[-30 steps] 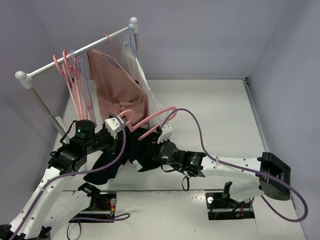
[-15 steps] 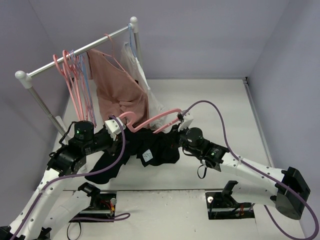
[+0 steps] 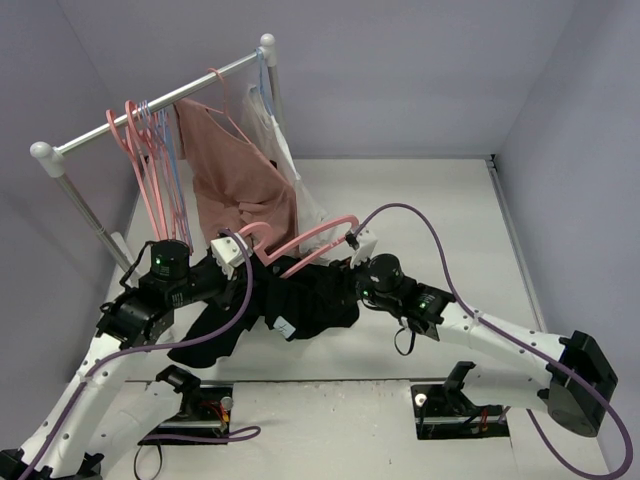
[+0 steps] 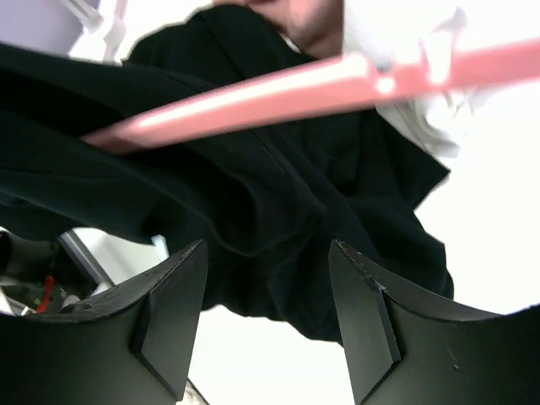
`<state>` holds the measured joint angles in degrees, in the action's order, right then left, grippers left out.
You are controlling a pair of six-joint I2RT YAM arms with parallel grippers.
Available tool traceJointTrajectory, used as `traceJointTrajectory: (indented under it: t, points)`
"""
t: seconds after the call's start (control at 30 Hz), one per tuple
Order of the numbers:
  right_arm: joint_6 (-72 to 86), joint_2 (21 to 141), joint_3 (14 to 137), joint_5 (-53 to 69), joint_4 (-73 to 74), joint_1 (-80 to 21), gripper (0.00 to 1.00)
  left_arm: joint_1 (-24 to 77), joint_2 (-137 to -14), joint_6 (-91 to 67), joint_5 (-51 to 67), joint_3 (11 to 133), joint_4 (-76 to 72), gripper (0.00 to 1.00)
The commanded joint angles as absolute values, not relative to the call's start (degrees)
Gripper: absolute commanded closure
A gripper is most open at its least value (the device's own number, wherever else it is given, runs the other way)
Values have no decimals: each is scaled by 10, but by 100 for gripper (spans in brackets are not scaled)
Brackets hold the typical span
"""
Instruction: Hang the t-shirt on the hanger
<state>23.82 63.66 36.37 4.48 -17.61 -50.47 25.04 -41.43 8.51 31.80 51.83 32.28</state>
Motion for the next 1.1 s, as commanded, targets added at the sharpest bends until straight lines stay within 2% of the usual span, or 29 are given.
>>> traceJointTrajectory:
  t: [0.0, 0.33, 0.43, 0.47, 0.7, 1.07]
  points:
    - [229, 621, 413, 9, -209, -514, 44, 246, -418, 91, 333, 534, 277, 100]
    - [218, 712, 443, -40, -218, -549, 45, 246, -419, 90, 334, 534, 277, 100]
    - [220, 726, 442, -43, -221, -553, 48, 245, -419, 91, 336, 534, 277, 100]
    - [220, 728, 441, -47, -222, -553, 50, 245, -418, 91, 337, 534, 277, 100]
    - [204, 711, 410, -102, -228, -521, 99, 245, -406, 89, 350, 538, 278, 100]
    - [179, 621, 420, -80, -155, -389, 100, 246, -358, 114, 323, 604, 383, 100]
